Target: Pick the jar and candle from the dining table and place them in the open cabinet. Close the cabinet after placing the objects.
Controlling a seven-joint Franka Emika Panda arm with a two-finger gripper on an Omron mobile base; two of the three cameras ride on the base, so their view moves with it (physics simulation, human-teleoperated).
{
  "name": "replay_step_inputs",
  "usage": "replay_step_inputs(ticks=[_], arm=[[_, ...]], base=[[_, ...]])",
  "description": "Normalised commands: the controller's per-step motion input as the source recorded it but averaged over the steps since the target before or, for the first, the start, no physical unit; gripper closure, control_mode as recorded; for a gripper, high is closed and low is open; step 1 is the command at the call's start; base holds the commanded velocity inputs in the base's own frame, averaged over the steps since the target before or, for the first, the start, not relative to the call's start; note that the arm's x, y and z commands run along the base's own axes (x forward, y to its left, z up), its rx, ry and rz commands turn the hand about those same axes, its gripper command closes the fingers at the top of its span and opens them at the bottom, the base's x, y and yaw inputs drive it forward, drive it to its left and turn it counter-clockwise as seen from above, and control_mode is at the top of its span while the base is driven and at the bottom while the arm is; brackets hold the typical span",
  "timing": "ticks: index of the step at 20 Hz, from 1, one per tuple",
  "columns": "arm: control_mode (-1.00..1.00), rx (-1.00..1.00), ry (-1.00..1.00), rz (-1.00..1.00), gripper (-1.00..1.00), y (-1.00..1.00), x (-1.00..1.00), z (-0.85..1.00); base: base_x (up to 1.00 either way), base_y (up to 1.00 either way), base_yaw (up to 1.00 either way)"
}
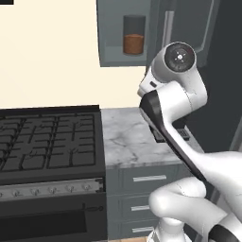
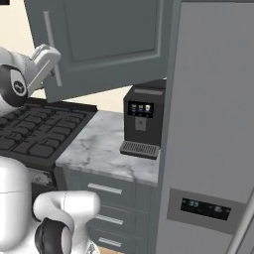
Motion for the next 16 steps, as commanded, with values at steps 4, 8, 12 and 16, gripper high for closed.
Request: replay_step_inputs(ticks=[4, 8, 12, 16], arm=[[-1.0, 0.0, -0.08, 0.07, -1.0, -0.35, 0.7, 0.0], [-1.0, -0.04, -0.08, 0.05, -1.0, -0.34, 0.69, 0.0], [-1.0, -0.07, -0.08, 0.04, -1.0, -0.34, 0.69, 0.0], [-1.0, -0.07, -0.07, 0.04, -1.0, -0.36, 0.71, 0.0]], base=[[0.0, 0.0, 0.0], [0.0, 0.0, 0.0], [0.0, 0.0, 0.0], [0.0, 0.0, 0.0]])
